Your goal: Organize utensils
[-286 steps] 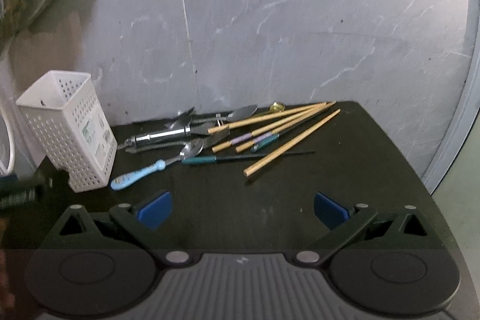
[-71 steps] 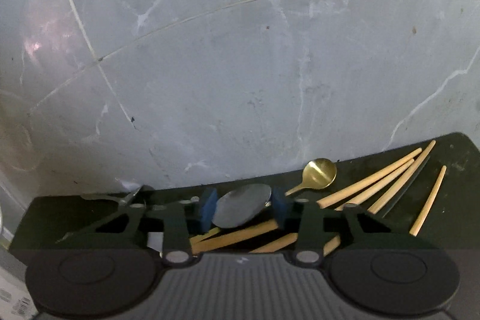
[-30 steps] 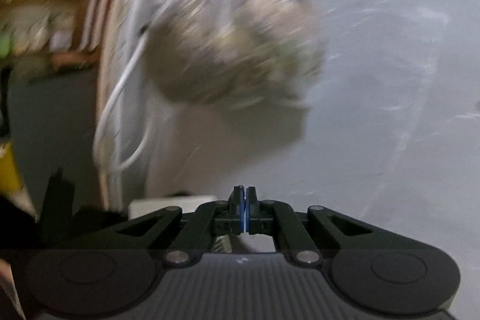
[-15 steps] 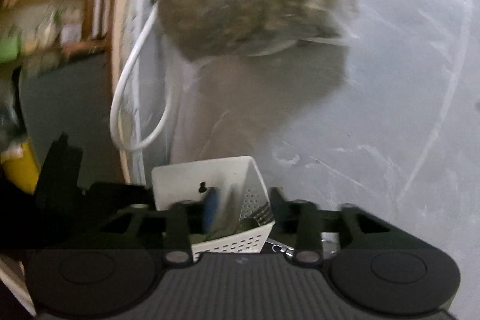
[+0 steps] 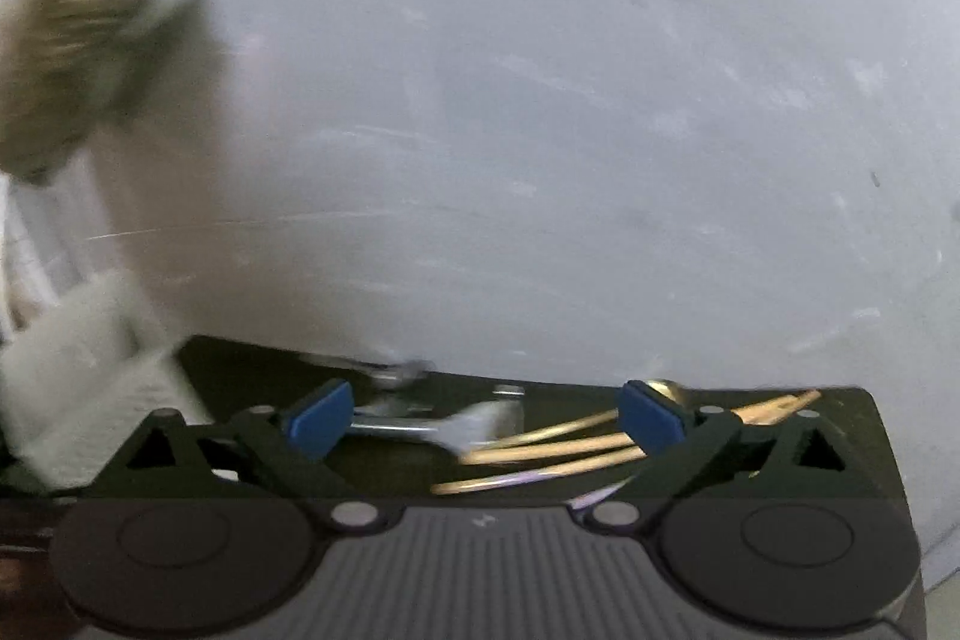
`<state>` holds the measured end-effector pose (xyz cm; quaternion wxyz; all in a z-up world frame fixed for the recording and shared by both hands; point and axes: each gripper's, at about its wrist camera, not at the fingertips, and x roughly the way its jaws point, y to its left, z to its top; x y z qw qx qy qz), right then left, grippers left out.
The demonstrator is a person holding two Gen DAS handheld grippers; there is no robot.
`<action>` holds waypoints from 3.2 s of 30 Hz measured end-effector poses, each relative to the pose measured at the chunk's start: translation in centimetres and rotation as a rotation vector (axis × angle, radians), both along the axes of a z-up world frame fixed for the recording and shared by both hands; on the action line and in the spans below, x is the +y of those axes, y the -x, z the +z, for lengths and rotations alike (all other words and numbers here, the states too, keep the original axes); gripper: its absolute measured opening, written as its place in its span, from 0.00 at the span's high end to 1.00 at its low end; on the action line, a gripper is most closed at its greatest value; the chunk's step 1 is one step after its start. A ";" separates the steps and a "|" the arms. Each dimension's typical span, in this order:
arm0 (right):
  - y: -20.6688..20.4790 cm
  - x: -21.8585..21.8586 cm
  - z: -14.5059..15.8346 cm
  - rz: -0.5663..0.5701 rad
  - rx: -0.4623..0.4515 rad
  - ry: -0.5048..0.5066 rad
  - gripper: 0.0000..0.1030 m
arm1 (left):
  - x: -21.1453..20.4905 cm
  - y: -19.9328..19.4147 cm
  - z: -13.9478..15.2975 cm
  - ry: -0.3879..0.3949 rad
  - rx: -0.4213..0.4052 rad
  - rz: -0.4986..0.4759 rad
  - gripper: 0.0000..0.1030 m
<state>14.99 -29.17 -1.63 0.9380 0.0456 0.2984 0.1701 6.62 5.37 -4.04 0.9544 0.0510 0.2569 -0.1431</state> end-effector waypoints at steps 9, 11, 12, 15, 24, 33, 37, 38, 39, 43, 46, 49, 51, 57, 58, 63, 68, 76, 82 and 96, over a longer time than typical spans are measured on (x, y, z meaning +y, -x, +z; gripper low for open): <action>-10.0 -5.8 -7.6 -0.074 0.124 0.007 0.17 | -0.9 -0.7 0.4 -0.010 0.022 0.037 0.26; -10.8 -5.8 -8.2 -0.067 0.125 0.007 0.18 | -1.2 -0.9 0.4 -0.007 0.029 0.047 0.26; -11.1 -5.8 -8.5 -0.065 0.126 0.011 0.19 | -1.2 -0.9 0.4 -0.009 0.029 0.050 0.26; -11.6 -5.5 -9.1 -0.054 0.128 0.020 0.22 | -1.4 -0.9 0.4 -0.012 0.030 0.055 0.26; -10.8 -3.1 -9.6 -0.044 0.073 0.117 0.57 | -1.4 -0.9 0.5 -0.015 0.029 0.058 0.26; -8.7 -2.5 -9.3 -0.064 0.111 0.041 0.91 | -1.3 -0.9 0.5 -0.014 0.027 0.056 0.26; -8.1 -3.5 -9.4 -0.037 0.181 -0.116 0.94 | -1.2 -0.9 0.4 -0.015 0.025 0.051 0.26; -7.9 -4.0 -9.4 -0.023 0.202 -0.168 0.94 | -1.1 -0.9 0.4 -0.015 0.024 0.050 0.26; -7.8 -4.2 -9.5 -0.015 0.222 -0.208 0.94 | -1.1 -0.9 0.4 -0.015 0.024 0.049 0.26; -8.0 -4.8 -10.0 0.027 0.293 -0.321 0.90 | -1.0 -0.8 0.4 -0.014 0.022 0.049 0.26; -7.8 -4.3 -9.9 0.064 0.298 -0.302 0.85 | -1.0 -0.8 0.3 -0.013 0.021 0.047 0.26; -7.2 -3.8 -9.7 0.105 0.291 -0.237 0.84 | -0.9 -0.8 0.3 -0.013 0.020 0.046 0.26; -6.7 -2.9 -9.1 0.137 0.281 -0.181 0.86 | -0.9 -0.8 0.3 -0.012 0.020 0.047 0.26; -5.1 -2.0 -9.1 0.141 0.253 -0.150 0.95 | -0.8 -0.8 0.3 -0.010 0.018 0.046 0.26; -4.9 -1.9 -9.1 0.137 0.253 -0.160 0.95 | -0.9 -0.7 0.3 -0.011 0.018 0.046 0.26; -4.3 -2.6 -8.7 0.086 0.247 -0.262 0.98 | -0.8 -0.7 0.3 -0.010 0.017 0.043 0.26; -2.9 -2.7 -7.6 0.064 0.224 -0.289 0.98 | -0.8 -0.7 0.3 -0.009 0.015 0.040 0.26; 0.4 -2.3 -2.4 0.011 0.062 -0.232 0.99 | -0.6 -0.5 0.3 -0.006 0.012 0.031 0.26; 3.2 -0.2 6.1 0.053 -0.170 -0.201 0.99 | -0.3 -0.4 0.1 -0.005 0.005 0.016 0.26; 7.2 12.0 13.7 0.367 -0.456 -0.038 0.98 | 0.2 -0.1 -0.3 0.004 -0.010 -0.003 0.26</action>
